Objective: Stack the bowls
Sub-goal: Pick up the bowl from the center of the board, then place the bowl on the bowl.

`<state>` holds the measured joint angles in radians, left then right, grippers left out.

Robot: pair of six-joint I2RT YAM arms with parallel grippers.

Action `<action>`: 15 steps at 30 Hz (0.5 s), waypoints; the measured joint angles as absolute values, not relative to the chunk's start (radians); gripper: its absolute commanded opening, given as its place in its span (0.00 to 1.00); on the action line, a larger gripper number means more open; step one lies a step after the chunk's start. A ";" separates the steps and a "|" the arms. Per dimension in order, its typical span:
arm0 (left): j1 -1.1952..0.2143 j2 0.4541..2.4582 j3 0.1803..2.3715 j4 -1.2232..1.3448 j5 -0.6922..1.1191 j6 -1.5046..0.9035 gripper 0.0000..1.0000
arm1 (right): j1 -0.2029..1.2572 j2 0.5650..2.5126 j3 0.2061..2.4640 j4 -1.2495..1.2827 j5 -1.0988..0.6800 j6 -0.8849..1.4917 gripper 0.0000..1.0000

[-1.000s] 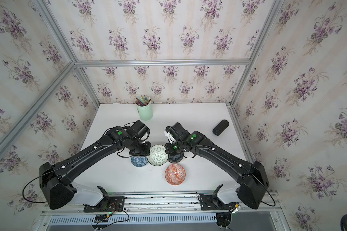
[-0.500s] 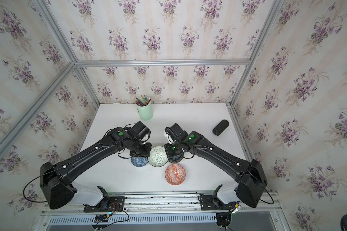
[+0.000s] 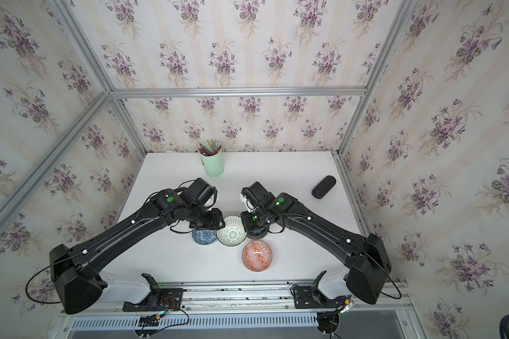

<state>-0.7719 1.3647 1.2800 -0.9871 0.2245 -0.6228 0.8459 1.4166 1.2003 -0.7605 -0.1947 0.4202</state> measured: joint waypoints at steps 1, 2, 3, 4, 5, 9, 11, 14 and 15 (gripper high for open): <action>-0.772 1.359 1.279 -0.987 0.224 -0.623 0.63 | 0.846 1.417 1.201 -0.760 -0.195 0.420 0.00; -0.772 1.351 1.278 -0.986 0.223 -0.627 0.64 | 0.846 1.419 1.202 -0.760 -0.195 0.421 0.00; -0.772 1.343 1.276 -0.986 0.221 -0.629 0.64 | 0.846 1.420 1.203 -0.760 -0.195 0.421 0.00; -0.772 1.333 1.274 -0.986 0.215 -0.629 0.64 | 0.846 1.423 1.204 -0.760 -0.195 0.421 0.00; -0.772 1.323 1.273 -0.986 0.206 -0.629 0.65 | 0.846 1.426 1.206 -0.762 -0.195 0.421 0.00; -0.771 1.271 1.253 -0.986 0.165 -0.638 0.68 | 0.846 1.440 1.227 -0.767 -0.194 0.423 0.00; -0.767 1.231 1.224 -0.986 0.141 -0.647 0.69 | 0.845 1.448 1.240 -0.766 -0.192 0.423 0.00; -0.749 1.168 1.153 -0.985 0.106 -0.660 0.69 | 0.835 1.458 1.254 -0.765 -0.192 0.423 0.00; -0.739 1.149 1.129 -0.984 0.097 -0.665 0.69 | 0.829 1.460 1.256 -0.764 -0.192 0.423 0.00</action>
<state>-0.7391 1.1492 1.1290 -0.9840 0.0971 -0.6655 0.8288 1.4605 1.2560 -0.7639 -0.1917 0.4229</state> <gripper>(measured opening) 0.691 0.089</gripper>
